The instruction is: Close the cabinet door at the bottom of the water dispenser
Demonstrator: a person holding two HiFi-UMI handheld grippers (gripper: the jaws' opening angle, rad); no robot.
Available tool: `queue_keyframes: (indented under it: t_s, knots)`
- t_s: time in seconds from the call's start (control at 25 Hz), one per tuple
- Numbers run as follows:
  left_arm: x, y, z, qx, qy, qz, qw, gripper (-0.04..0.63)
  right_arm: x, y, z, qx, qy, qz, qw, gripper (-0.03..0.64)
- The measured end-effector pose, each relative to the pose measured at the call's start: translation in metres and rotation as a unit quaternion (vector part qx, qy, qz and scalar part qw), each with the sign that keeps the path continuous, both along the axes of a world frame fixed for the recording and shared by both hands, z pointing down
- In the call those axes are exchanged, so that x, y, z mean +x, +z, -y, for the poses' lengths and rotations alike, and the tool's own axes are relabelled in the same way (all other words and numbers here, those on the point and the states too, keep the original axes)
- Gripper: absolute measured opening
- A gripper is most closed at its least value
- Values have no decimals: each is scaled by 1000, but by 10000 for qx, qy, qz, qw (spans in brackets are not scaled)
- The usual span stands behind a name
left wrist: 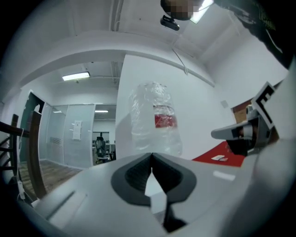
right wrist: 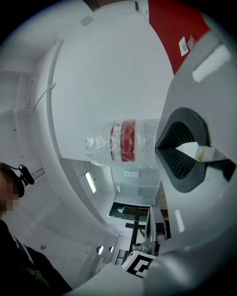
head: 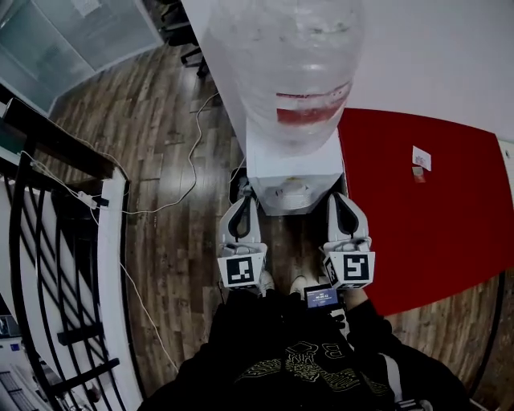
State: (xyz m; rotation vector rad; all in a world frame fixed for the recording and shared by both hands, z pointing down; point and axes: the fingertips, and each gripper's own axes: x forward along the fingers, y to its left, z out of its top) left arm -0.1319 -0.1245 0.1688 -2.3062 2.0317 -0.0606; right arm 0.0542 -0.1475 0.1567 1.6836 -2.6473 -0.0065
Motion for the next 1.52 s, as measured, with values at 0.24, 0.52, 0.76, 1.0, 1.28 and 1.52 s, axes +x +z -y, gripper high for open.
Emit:
queue_keyframes:
  t_s: [0.24,0.52,0.76,1.0,1.28,1.52]
  knots:
    - [5,-55,3,515,203,153,9984,6,7,-52,-8,289,212,242,9991,-2]
    - [14,-84,2,815,364,274,9956,6,-8,-81,-18,598,101,224,9979,-2]
    - [13,-93,4,941,419,175,9945,6,-17,-82,-17,546,70,71,9985,-2]
    - [9,-92,0,948,356,119,9948,6,-8,-77,-17,475,188,68,9987,-2]
    - [13,-88,-5,870,389,149,9953,6,-2,-77,-22,469,292,92,9984,-2]
    - [9,-92,-8,920,371,142,9950,6,-3,-77,-23,482,333,79,9983,-2]
